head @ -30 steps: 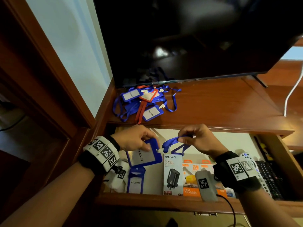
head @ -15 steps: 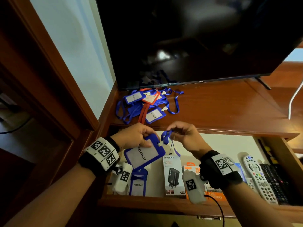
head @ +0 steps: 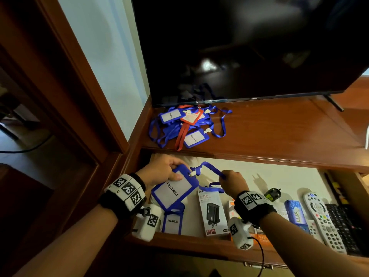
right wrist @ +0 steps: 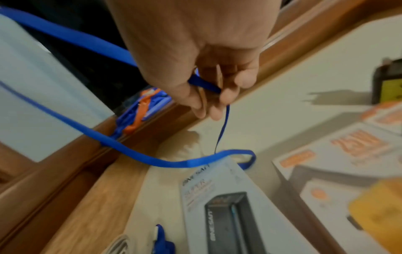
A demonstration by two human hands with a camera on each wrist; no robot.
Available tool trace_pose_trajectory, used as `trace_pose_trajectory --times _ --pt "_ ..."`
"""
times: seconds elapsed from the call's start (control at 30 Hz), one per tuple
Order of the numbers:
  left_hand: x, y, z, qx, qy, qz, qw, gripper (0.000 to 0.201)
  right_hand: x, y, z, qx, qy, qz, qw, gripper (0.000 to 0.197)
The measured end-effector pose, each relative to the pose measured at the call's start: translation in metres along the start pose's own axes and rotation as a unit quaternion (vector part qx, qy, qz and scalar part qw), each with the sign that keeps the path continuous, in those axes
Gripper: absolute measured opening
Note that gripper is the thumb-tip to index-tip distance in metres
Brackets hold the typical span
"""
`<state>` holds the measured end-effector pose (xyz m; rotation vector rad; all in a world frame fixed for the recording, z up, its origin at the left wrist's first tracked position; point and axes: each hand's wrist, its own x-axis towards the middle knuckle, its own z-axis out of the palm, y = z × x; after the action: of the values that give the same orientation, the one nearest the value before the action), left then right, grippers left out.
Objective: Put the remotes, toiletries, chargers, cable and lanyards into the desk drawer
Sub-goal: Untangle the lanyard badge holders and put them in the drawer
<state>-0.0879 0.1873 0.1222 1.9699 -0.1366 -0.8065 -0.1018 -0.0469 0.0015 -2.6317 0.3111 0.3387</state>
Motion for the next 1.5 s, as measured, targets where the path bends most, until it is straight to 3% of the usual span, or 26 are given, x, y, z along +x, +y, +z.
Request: trace_pose_trajectory --times 0.1,0.2,0.33,0.47,0.6,0.67,0.7,0.87,0.93,1.03,1.13,1.27,1.43,1.5 --pt "-0.003 -0.002 0.000 -0.046 0.027 -0.002 0.999 0.024 0.016 0.010 0.008 0.038 -0.023 0.080 0.996 0.026" --pt "-0.006 -0.004 0.000 -0.066 0.054 0.003 0.996 0.024 0.034 0.010 0.004 0.106 -0.012 0.113 0.988 0.027" --pt "-0.009 -0.008 -0.007 -0.100 0.094 0.007 0.991 0.028 0.039 -0.019 -0.026 0.173 0.112 0.062 0.976 0.023" --pt "-0.014 -0.014 -0.016 -0.148 0.132 0.039 0.979 0.026 0.011 -0.062 -0.063 0.209 0.199 -0.080 0.954 0.010" --pt "-0.020 -0.014 -0.024 -0.197 0.165 0.087 0.963 0.025 -0.014 -0.094 -0.070 0.338 0.065 -0.185 0.920 0.018" --pt "-0.024 -0.013 -0.028 -0.228 0.189 0.110 0.949 0.027 -0.010 -0.097 -0.056 0.329 0.002 -0.197 0.923 0.017" --pt "-0.026 -0.013 -0.029 -0.245 0.204 0.120 0.940 0.027 -0.006 -0.095 -0.044 0.304 -0.024 -0.193 0.933 0.021" --pt "-0.034 -0.017 -0.029 -0.288 0.280 0.127 0.907 0.027 0.015 -0.058 0.034 0.124 -0.051 -0.125 0.983 0.087" --pt "-0.036 -0.020 -0.028 -0.288 0.298 0.111 0.903 0.026 0.019 -0.042 0.057 0.046 -0.120 -0.072 0.989 0.090" --pt "-0.038 -0.023 -0.026 -0.282 0.303 0.091 0.906 0.026 0.014 -0.027 0.074 -0.126 -0.213 -0.073 0.966 0.074" --pt "-0.038 -0.023 -0.024 -0.271 0.297 0.082 0.912 0.026 0.011 -0.018 0.072 -0.192 -0.216 -0.059 0.956 0.057" --pt "-0.035 -0.024 -0.022 -0.248 0.286 0.080 0.922 0.025 0.013 -0.003 0.066 -0.202 -0.210 -0.041 0.956 0.042" --pt "-0.032 -0.023 -0.018 -0.197 0.250 0.081 0.945 0.026 0.007 0.003 0.055 -0.171 -0.215 -0.031 0.961 0.054" --pt "-0.031 -0.020 -0.018 -0.148 0.226 0.080 0.959 0.031 0.004 -0.009 0.043 -0.074 -0.153 -0.032 0.985 0.058"
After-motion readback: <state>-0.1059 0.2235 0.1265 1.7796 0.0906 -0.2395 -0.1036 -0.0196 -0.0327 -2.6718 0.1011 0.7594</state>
